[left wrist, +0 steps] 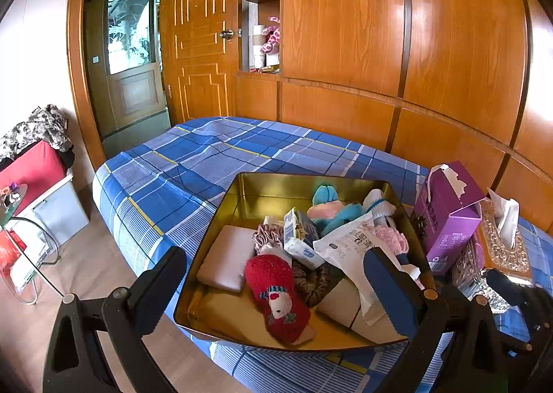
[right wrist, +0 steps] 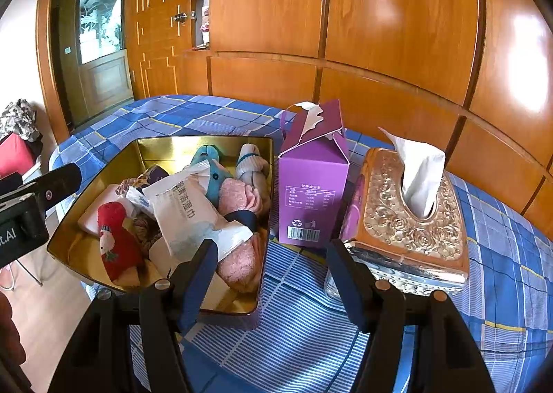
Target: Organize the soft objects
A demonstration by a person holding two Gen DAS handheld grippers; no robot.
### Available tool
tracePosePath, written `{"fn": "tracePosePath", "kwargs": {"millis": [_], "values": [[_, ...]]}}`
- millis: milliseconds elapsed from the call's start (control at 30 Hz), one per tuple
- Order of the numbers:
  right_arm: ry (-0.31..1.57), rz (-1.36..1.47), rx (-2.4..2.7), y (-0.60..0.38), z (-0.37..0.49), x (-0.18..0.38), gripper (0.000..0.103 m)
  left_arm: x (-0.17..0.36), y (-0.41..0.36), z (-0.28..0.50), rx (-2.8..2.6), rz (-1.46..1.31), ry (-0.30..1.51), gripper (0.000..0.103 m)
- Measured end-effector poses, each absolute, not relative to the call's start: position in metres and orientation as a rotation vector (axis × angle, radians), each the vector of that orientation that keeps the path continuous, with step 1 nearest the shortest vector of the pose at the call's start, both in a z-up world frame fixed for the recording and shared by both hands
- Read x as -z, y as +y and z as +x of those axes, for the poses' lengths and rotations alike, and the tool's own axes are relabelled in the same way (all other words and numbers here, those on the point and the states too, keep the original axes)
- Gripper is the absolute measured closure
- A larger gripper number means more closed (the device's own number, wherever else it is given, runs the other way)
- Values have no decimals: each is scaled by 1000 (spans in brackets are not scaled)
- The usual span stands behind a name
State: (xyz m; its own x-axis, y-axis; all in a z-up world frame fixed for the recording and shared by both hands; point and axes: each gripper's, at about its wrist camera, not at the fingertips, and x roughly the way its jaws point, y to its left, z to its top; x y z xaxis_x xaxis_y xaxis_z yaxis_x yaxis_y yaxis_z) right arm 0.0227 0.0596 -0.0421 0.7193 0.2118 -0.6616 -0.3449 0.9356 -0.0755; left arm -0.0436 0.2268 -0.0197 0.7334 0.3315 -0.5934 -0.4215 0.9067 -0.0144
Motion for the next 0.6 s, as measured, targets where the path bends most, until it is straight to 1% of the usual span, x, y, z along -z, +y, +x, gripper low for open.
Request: {"fn": "tracePosePath", "kwargs": {"millis": [600], "values": [[700, -211, -300, 59, 20, 42, 36, 18, 226, -43, -392, -167, 630, 0]]}}
